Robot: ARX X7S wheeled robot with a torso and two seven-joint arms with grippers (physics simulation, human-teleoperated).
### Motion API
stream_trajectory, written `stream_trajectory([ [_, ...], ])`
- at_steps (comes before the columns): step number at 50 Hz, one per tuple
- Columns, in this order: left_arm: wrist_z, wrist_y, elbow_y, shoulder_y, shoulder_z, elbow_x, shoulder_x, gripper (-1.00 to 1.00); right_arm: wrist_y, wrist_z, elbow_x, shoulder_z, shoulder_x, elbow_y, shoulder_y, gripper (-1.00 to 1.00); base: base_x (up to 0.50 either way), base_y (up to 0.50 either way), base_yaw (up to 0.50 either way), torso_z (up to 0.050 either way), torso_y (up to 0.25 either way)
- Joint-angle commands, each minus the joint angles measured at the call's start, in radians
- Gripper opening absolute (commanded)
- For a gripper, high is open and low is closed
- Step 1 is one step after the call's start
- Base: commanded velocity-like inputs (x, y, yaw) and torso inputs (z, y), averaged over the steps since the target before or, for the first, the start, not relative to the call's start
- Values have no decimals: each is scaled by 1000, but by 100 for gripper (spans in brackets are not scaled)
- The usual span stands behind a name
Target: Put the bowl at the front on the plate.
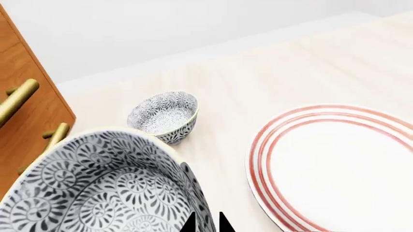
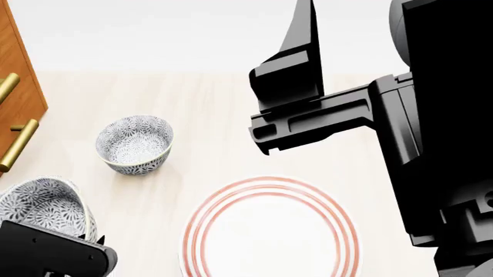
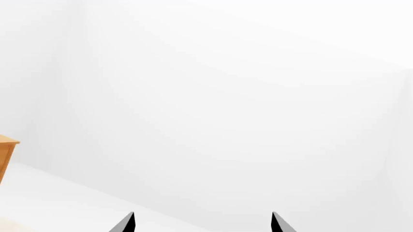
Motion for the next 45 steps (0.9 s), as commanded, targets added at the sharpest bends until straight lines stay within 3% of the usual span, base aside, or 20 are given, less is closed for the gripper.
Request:
stream_trajectory([
  [1,-16,-13,14,-37,-8,-15,0,-100,-3,0,1,-3,1,1,4,100,0,0,0,0,0],
  [45,70,-11,82,-160,33,35,-9,-100,-16,-2,-6,-15,4,-3,5,100,0,0,0,0,0],
])
